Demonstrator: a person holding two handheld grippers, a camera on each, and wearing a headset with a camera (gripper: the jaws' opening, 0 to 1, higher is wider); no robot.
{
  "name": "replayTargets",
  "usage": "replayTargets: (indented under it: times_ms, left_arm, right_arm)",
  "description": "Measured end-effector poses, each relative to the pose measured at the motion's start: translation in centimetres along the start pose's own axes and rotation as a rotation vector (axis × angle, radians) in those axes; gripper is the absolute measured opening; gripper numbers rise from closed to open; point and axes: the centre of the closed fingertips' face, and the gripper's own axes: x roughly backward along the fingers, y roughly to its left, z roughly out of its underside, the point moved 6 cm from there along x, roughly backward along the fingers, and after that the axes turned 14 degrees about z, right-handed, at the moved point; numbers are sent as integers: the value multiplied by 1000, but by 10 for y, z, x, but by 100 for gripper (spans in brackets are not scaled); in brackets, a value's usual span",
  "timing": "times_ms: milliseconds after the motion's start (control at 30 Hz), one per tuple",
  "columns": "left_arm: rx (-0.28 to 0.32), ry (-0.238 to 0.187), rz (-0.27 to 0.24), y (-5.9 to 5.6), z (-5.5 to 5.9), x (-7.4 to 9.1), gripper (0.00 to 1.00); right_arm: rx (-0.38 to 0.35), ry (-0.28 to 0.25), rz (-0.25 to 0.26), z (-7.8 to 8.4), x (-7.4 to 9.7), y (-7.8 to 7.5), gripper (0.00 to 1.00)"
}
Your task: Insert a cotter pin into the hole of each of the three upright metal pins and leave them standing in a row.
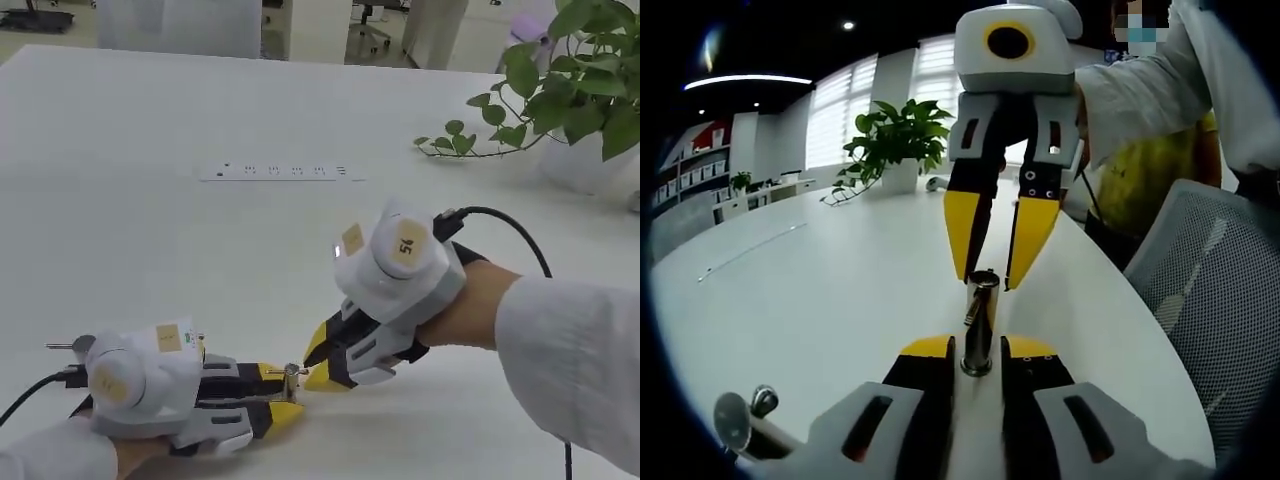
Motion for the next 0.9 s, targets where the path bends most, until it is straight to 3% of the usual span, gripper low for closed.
replayTargets:
  times_ms: [367, 700, 900]
  left_arm:
    - [9, 5, -14, -9, -2, 14, 22]
    - [27, -2, -39, -24, -5, 39, 28]
    - [38, -11, -66, -31, -8, 59, 32]
  right_arm:
    - [-33, -1, 11, 7, 5, 4, 17]
    - [-81, 3, 25, 20, 7, 12, 23]
    - [-149, -18, 47, 25, 7, 18, 28]
